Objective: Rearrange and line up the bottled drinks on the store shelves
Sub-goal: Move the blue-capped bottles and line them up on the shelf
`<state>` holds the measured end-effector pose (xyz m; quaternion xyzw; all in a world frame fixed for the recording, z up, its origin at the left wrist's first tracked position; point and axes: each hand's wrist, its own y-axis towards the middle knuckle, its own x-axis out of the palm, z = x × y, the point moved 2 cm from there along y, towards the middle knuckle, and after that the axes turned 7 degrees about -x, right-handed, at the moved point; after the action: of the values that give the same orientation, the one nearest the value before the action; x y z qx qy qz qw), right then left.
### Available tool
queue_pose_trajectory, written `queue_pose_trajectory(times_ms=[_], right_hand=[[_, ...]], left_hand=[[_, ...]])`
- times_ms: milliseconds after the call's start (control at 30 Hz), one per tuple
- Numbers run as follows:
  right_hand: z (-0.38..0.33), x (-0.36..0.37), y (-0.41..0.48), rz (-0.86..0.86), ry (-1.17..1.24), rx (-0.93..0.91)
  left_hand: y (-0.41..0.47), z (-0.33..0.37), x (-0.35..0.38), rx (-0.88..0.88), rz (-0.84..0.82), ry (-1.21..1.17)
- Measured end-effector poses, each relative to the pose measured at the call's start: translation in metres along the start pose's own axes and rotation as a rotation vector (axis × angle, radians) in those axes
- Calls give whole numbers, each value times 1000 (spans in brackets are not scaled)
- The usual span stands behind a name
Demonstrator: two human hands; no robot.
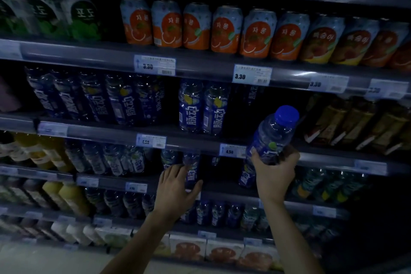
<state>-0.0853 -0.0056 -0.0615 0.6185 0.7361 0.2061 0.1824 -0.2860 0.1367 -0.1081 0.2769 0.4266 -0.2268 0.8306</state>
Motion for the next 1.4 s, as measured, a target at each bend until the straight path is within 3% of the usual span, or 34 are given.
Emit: queue_pose_trajectory(times_ms=[433, 700, 933, 1400], right_hand=[[53, 29, -113, -91, -22, 115], [133, 65, -168, -150, -50, 174], [194, 91, -167, -180, -39, 189], [225, 128, -123, -131, -53, 133]], left_hand=[[-11, -82, 37, -57, -79, -7], [-1, -144, 109, -72, -158, 71], [22, -179, 170, -27, -233, 161], [27, -185, 187, 2, -108, 163]])
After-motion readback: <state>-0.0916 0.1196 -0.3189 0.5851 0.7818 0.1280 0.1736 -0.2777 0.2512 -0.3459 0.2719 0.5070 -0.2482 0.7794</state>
